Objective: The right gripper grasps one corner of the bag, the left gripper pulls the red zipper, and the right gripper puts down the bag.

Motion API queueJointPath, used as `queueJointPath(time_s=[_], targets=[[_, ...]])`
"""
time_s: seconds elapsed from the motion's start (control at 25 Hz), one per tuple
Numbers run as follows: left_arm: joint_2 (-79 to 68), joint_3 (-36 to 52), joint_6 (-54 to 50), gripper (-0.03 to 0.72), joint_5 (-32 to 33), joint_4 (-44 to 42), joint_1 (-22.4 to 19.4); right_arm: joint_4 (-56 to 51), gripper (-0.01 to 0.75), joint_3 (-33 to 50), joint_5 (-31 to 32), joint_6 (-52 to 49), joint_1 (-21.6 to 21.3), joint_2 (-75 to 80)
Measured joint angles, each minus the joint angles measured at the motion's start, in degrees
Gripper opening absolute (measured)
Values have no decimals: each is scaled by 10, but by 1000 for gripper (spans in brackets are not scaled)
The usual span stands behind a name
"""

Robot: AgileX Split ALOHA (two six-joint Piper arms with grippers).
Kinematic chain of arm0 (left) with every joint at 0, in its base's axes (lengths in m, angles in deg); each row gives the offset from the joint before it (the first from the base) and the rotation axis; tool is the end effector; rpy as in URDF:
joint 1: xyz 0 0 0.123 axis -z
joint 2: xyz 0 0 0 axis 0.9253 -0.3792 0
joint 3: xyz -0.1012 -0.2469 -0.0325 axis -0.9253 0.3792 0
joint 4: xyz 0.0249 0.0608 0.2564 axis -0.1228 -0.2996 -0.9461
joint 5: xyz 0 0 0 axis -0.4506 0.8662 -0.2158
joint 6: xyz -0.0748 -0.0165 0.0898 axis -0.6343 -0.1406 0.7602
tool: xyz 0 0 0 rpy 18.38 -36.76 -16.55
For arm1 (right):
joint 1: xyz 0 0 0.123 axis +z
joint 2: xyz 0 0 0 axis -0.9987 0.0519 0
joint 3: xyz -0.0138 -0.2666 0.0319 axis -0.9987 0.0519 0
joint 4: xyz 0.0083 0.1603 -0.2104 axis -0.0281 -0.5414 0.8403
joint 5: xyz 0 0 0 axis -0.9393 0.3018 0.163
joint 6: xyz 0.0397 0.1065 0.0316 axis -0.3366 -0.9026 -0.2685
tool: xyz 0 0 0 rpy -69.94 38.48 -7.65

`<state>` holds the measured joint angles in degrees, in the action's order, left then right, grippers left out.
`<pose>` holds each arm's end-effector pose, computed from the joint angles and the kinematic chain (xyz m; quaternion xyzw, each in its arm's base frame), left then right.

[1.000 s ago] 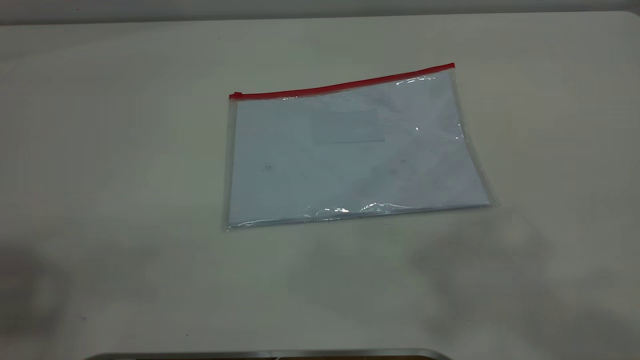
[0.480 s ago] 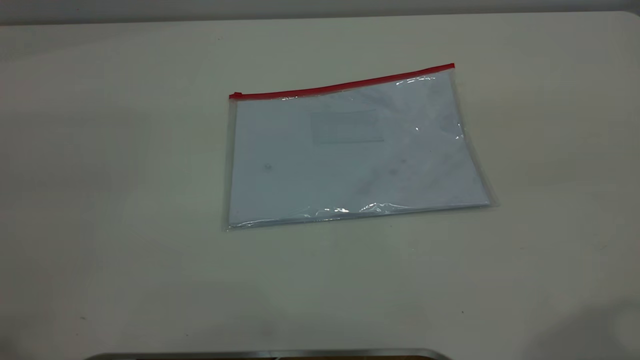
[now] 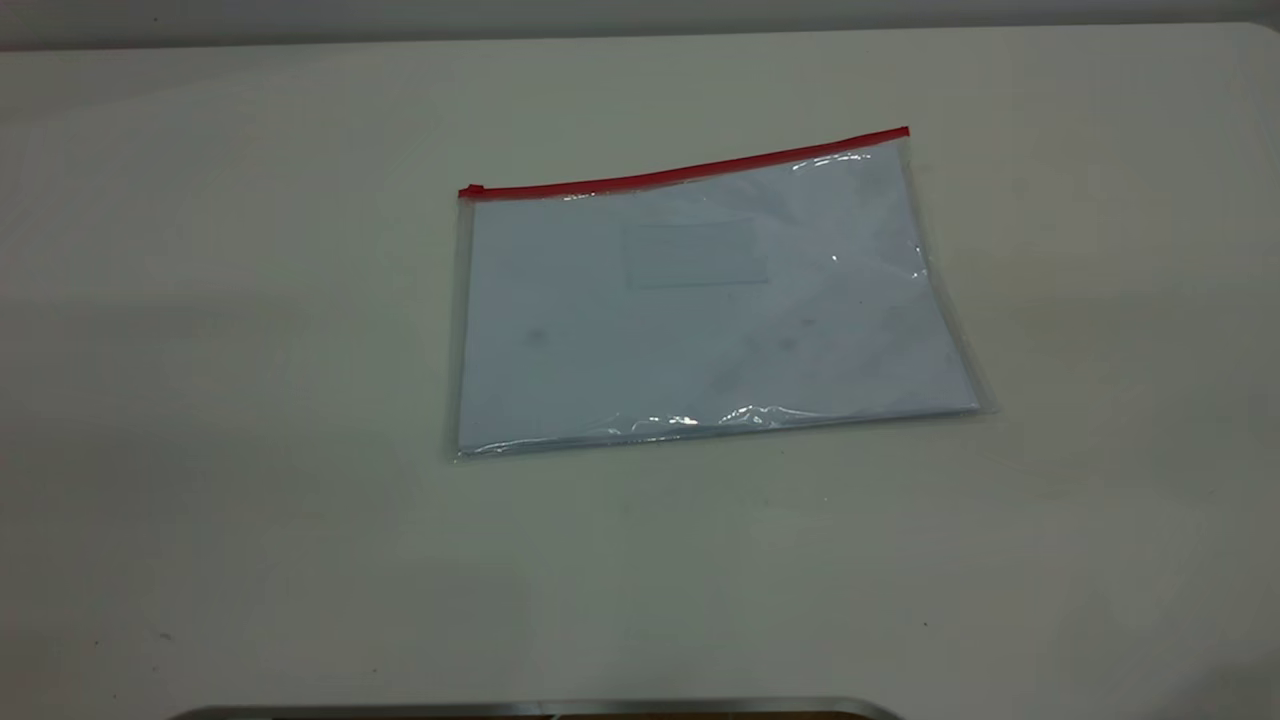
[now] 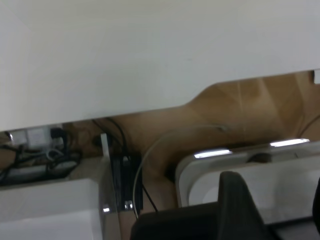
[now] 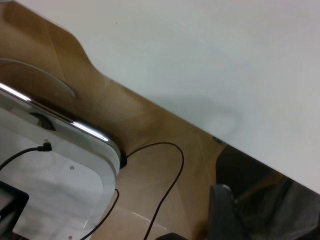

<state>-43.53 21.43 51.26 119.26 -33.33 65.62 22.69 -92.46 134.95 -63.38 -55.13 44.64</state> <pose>0.1037 -0.0121 0.2312 0.0463 0.9621 -0.0476 0.2645 0.1206 0.0641 0.2004 -0.2527 0.9511 0.0123 0.1773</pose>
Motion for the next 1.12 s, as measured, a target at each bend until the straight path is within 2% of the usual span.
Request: queueJointPath(time_s=[0.28,0.76,0.88,1.12], targets=[[17,15,3,428,-24,-50,0,0,477,1,14,0,0,0],[18,16,3,428,-24,-54,0,0,477,1,21,-1,-3,-1],[18,16,3,428,-24,-53,0,-9,477,1,21,-1,-56,-14],[18,16,3,428,-24,-53,0,-13,477,1,26,-1,-264,-120]])
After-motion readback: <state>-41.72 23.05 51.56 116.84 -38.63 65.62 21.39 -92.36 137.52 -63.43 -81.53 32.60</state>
